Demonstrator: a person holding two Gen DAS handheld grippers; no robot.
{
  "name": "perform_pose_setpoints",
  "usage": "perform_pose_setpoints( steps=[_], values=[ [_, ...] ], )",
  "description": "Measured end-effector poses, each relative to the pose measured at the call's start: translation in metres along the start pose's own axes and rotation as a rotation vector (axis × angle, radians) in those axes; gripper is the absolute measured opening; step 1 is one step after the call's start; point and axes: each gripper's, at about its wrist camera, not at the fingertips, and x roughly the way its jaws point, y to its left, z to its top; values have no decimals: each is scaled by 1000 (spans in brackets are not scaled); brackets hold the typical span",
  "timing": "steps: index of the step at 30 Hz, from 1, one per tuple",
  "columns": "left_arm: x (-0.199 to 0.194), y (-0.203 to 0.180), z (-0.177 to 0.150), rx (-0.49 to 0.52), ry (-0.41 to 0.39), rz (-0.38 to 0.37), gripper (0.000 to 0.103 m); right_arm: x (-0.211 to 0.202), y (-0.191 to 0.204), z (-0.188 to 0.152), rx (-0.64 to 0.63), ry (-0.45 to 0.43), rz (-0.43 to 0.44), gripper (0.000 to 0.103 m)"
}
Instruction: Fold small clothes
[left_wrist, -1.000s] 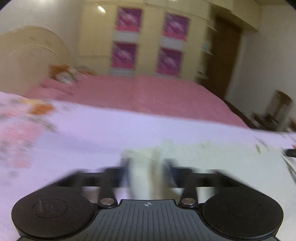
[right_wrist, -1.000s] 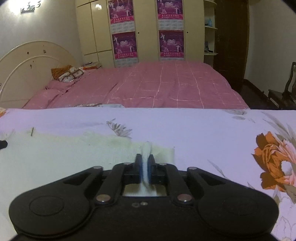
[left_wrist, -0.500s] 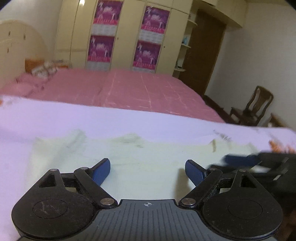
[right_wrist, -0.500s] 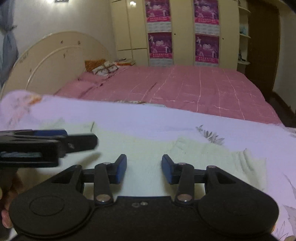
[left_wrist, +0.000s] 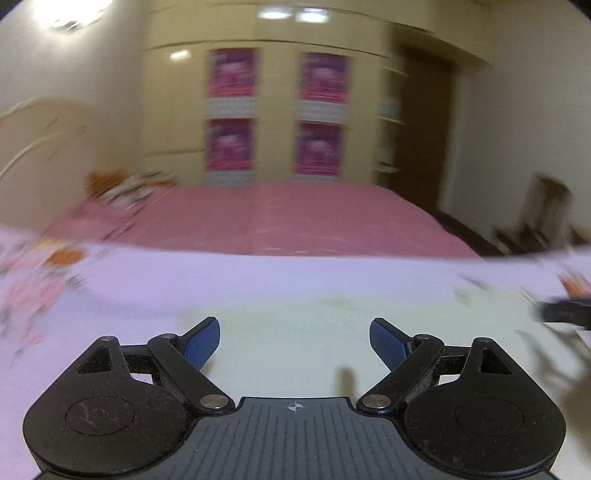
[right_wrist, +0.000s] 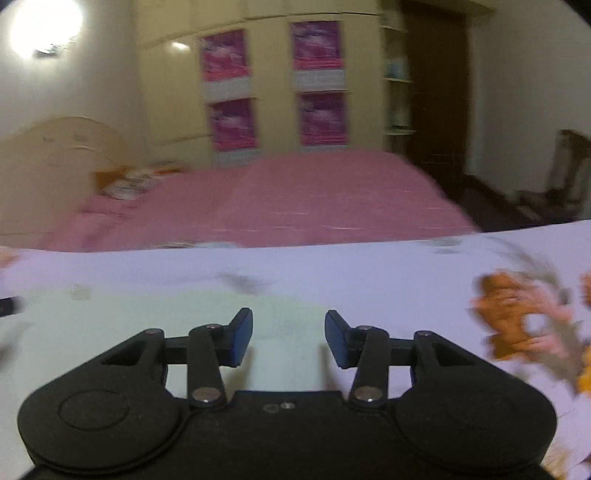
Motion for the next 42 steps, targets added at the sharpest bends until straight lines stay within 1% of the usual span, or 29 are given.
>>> perform_pose_setpoints(
  steps=[1,2,4,5,6,7,9,10,11,12,13,14,15,16,17,19,21,23,25,27,29,31,32,33,34,35,36,38,42],
  values=[
    [-3,-15,-3,33,6,-30,88,-2,13,-6,-36,12,27,41],
    [-5,-27,-6,45,16,-53,88,-2,28,-11,-66,16,52,40],
    [-5,-39,-14,40,52,-89,88,-8,51,-23,-93,21,95,41],
    [-2,-43,-18,41,78,-88,87,-8,60,-28,-110,27,101,41],
    [3,-39,-20,44,102,-72,87,-9,71,-34,-143,32,99,41],
    [4,-32,-23,44,115,-59,88,-11,77,-39,-167,37,92,39],
    [-2,-13,-30,15,116,-29,88,-14,80,-48,-233,54,61,42],
    [-6,-4,-31,0,115,-13,88,-18,78,-50,-259,41,25,42],
    [-9,6,-34,-5,110,-3,88,-23,66,-48,-264,32,-34,42],
    [-12,14,-37,-1,105,2,88,-27,53,-49,-233,32,-88,42],
    [-16,17,-39,22,101,8,87,-29,34,-48,-167,29,-126,42],
    [-19,13,-39,55,98,21,87,-32,21,-47,-121,30,-156,42],
    [-25,7,-37,76,89,19,87,-36,13,-46,-97,30,-168,41],
    [-32,0,-35,79,66,-22,87,-41,11,-45,-81,24,-167,38],
    [-36,-5,-31,74,51,-50,87,-48,13,-44,-72,10,-155,39],
    [-37,-20,-28,58,48,-95,88,-58,27,-45,-87,-11,-86,39],
    [-31,-35,-28,54,60,-122,88,-60,45,-51,-122,-6,-28,38],
    [-24,-42,-35,59,98,-113,88,-61,60,-58,-151,11,-3,38],
    [-26,-42,-47,67,115,-92,88,-60,66,-66,-170,23,-25,41],
    [-24,-31,-50,80,114,-70,88,-56,52,-66,-169,28,-79,41],
    [-32,-16,-54,69,114,-49,88,-60,29,-65,-120,27,-143,41],
    [-36,-8,-51,50,120,-40,88,-60,13,-65,-92,35,-129,39],
    [-39,-9,-49,48,117,-29,88,-63,11,-65,-100,38,-128,39],
    [-44,-11,-46,38,105,-25,88,-67,15,-67,-109,37,-123,40],
    [-48,-15,-49,20,92,-46,88,-75,22,-71,-109,27,-114,41],
    [-54,-20,-50,5,84,-76,88,-78,27,-72,-102,14,-86,42],
    [-60,-27,-54,12,81,-90,88,-81,35,-72,-94,-1,-43,41],
    [-68,-42,-62,43,96,-105,88,-94,49,-78,-123,-12,2,41],
    [-81,-47,-77,1,117,-110,88,-102,68,-95,-184,13,26,41]
  ],
)
